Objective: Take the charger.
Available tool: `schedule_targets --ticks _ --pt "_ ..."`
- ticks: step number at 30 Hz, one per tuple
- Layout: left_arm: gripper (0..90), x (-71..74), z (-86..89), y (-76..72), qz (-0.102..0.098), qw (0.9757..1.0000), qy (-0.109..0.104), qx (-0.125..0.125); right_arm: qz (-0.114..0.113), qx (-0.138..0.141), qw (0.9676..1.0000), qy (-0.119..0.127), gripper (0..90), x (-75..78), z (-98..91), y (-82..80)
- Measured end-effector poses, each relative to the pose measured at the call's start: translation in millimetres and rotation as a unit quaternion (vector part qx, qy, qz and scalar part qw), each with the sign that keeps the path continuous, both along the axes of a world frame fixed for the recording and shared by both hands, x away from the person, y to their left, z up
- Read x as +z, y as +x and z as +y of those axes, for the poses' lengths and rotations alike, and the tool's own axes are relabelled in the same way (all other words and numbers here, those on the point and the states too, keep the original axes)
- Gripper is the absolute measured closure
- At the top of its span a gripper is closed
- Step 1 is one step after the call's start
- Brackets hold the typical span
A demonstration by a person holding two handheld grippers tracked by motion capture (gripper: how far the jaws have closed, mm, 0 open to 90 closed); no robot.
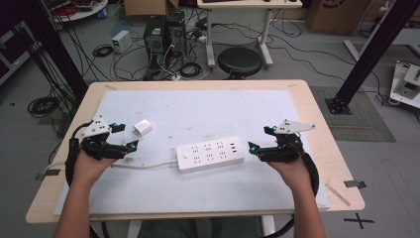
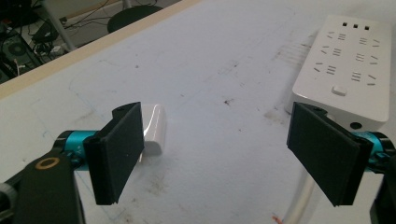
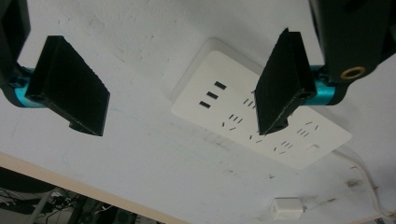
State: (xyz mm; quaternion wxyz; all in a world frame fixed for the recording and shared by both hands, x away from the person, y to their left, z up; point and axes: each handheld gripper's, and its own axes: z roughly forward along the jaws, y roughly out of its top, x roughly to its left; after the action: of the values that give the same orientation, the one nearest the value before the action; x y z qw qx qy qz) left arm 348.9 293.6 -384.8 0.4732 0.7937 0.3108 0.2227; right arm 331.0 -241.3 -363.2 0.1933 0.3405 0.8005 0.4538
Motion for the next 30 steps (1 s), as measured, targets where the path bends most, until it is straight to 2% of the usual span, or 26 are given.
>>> schedule_targets --ticks 4,5,7,10,11,13,16,17,19,21,26,30 --pt "19.0 1.1 -1.5 4.2 0.003 1.0000 0.006 0.004 0.001 0.001 1.0000 -0.002 18.4 3.1 -0.9 -1.9" --pt "19.0 4.8 -4.0 11.6 0.004 0.9999 0.008 0.007 -0.002 -0.001 1.0000 -0.003 18.4 5.3 -2.3 -2.8" --pt "19.0 6.4 -5.3 16.9 0.003 1.0000 0.006 0.007 -0.002 0.001 1.0000 -0.001 18.4 6.7 -3.3 -3.3" --pt "18.9 8.5 -8.4 27.4 0.008 0.9995 0.028 0.012 -0.005 0.003 1.0000 -0.002 18.4 7.7 -4.5 -4.1" --pt "19.0 10.1 -10.1 32.5 0.010 0.9994 0.032 0.007 -0.006 0.003 1.0000 -0.003 18.3 7.5 -4.6 -4.4" --pt "19.0 11.0 -12.1 42.0 0.009 0.9996 0.026 0.005 -0.004 0.003 1.0000 -0.002 18.4 5.6 -4.4 -5.4" --pt "19.0 9.4 -14.4 59.0 0.022 0.9991 0.035 0.005 -0.004 0.006 1.0000 -0.003 18.4 3.2 -3.3 -6.0" --pt "19.0 8.0 -14.8 65.2 0.029 0.9988 0.039 0.003 -0.002 0.006 1.0000 -0.002 18.4 2.6 -2.7 -6.2" --pt "19.0 1.2 -14.0 75.9 0.032 0.9990 0.028 0.008 -0.002 0.006 1.0000 -0.004 18.4 1.6 -2.0 -6.6" --pt "19.0 -8.9 -14.0 87.7 0.051 0.9974 0.048 0.015 -0.001 0.008 1.0000 -0.004 18.4 -0.1 -1.4 -7.0" --pt "19.0 -28.3 -10.8 104.4 0.075 0.9954 0.051 0.033 0.005 0.003 0.9999 -0.010 18.4 -2.5 -1.5 -8.2" --pt "19.0 -36.9 -8.6 110.0 0.085 0.9944 0.053 0.036 0.005 0.002 0.9999 -0.011 18.4 -4.1 -2.9 -6.7"
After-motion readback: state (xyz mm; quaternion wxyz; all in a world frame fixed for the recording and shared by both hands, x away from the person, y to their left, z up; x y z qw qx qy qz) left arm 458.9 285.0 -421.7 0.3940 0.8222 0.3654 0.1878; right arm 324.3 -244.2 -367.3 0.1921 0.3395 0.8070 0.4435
